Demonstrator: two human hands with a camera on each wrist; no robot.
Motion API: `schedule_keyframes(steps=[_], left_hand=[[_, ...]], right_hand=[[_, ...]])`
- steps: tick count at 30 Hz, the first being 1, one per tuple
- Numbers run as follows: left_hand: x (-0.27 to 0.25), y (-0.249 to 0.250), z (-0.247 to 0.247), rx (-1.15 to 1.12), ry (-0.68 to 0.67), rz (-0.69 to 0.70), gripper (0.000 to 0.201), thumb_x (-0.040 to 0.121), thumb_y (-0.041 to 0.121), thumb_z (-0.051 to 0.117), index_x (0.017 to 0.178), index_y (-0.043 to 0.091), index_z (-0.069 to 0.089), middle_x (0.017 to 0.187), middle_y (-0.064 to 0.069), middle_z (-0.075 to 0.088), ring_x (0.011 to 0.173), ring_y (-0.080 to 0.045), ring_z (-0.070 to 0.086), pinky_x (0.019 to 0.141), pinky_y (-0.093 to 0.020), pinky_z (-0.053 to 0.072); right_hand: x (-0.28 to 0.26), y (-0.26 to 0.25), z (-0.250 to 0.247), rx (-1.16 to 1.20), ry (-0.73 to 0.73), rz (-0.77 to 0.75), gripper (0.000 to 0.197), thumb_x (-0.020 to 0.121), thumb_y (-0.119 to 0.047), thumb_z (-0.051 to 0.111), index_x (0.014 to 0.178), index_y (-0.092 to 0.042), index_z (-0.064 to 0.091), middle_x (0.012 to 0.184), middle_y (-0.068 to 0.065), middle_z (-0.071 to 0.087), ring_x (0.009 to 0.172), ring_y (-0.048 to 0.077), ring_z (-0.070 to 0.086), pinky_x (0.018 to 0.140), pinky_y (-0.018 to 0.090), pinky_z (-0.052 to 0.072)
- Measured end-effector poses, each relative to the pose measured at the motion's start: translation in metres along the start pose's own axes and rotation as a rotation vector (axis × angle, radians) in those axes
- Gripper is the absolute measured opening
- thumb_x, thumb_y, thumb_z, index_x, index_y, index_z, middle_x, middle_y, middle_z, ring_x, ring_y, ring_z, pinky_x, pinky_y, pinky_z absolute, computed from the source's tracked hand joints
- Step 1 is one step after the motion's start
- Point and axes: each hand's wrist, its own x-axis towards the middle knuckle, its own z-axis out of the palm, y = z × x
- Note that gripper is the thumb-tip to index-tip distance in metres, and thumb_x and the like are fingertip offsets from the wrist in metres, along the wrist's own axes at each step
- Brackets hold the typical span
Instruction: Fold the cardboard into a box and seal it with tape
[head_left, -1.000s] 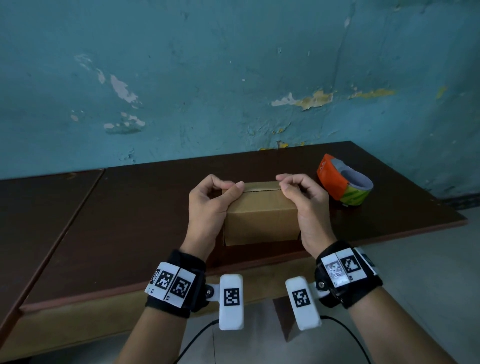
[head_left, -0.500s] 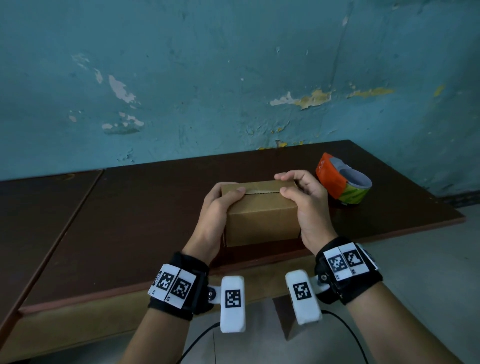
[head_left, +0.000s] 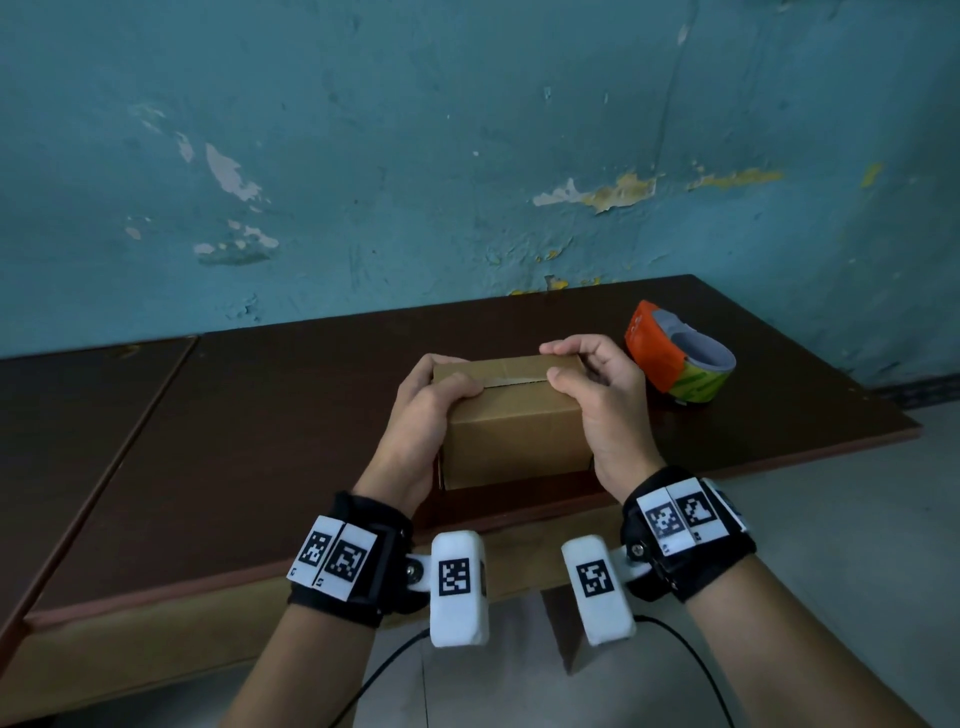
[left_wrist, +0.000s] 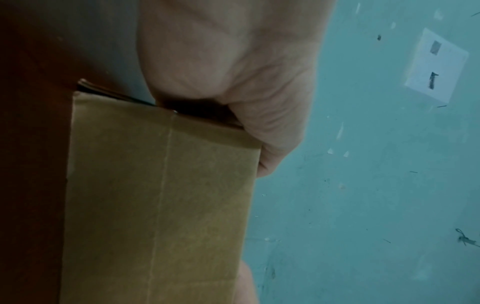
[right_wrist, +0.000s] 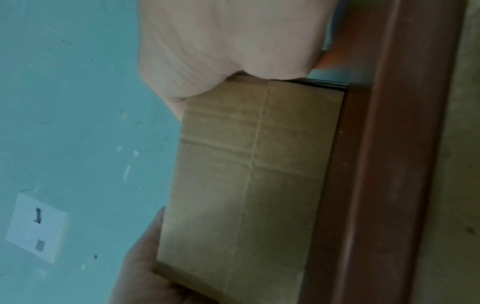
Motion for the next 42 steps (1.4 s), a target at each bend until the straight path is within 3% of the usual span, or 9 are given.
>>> schedule_keyframes(steps=[6,14,19,28,34,38,42], left_hand=[[-0.001,0.0,0.0,0.008,0.005,0.003,0.016,0.092,0.016,0.065,0.108,0.015,0.065,0.109,-0.01,0.071,0.091,-0.024,0.067,0.06,-0.031,0.053],[-0.006,-0.004,-0.002,-0.068,-0.006,-0.025,0.025,0.091,0.027,0.073,0.112,0.014,0.068,0.108,-0.011,0.074,0.093,-0.027,0.069,0.072,-0.038,0.054],[-0.004,-0.005,0.0,-0.081,0.01,-0.018,0.016,0.092,0.022,0.07,0.105,0.014,0.067,0.098,-0.008,0.073,0.085,-0.023,0.069,0.063,-0.033,0.054],[-0.004,-0.003,0.002,-0.065,0.025,0.016,0.007,0.091,0.016,0.069,0.097,0.015,0.066,0.092,-0.005,0.074,0.08,-0.019,0.071,0.057,-0.028,0.055],[-0.002,0.002,0.0,-0.041,0.012,0.045,0.027,0.094,0.011,0.065,0.119,0.016,0.068,0.117,-0.008,0.069,0.092,-0.022,0.068,0.056,-0.025,0.055],[-0.004,0.005,0.0,-0.055,-0.008,0.033,0.027,0.095,0.008,0.063,0.122,0.011,0.066,0.109,-0.007,0.07,0.082,-0.016,0.069,0.053,-0.023,0.054],[-0.003,0.005,-0.001,-0.053,-0.01,0.032,0.028,0.094,0.008,0.063,0.122,0.008,0.065,0.105,-0.007,0.071,0.078,-0.014,0.069,0.053,-0.022,0.053]], right_hand=[[0.001,-0.002,0.001,-0.028,-0.002,0.01,0.026,0.082,0.01,0.063,0.089,-0.015,0.064,0.105,0.003,0.076,0.097,0.009,0.07,0.077,0.016,0.051],[0.001,-0.001,0.002,-0.005,0.015,0.02,0.025,0.083,0.01,0.062,0.087,-0.015,0.062,0.105,0.005,0.076,0.105,0.022,0.069,0.085,0.025,0.054],[0.0,0.002,0.002,0.04,0.021,0.013,0.02,0.08,0.004,0.063,0.09,-0.014,0.063,0.107,0.007,0.075,0.107,0.023,0.069,0.089,0.029,0.055],[0.001,0.004,0.001,0.054,0.013,-0.001,0.019,0.083,0.004,0.063,0.094,-0.01,0.064,0.108,0.008,0.075,0.103,0.017,0.07,0.085,0.023,0.053],[0.001,0.001,-0.002,0.003,-0.017,0.034,0.018,0.084,-0.01,0.065,0.1,-0.018,0.069,0.112,0.006,0.074,0.111,0.029,0.067,0.098,0.043,0.052],[0.01,-0.007,-0.013,-0.026,-0.001,0.088,0.019,0.097,-0.017,0.058,0.111,-0.009,0.067,0.11,0.003,0.075,0.11,0.021,0.068,0.096,0.036,0.051],[0.027,-0.008,-0.044,-0.217,0.176,0.0,0.015,0.094,-0.013,0.064,0.11,-0.013,0.067,0.109,-0.001,0.071,0.104,0.011,0.067,0.098,0.033,0.052]])
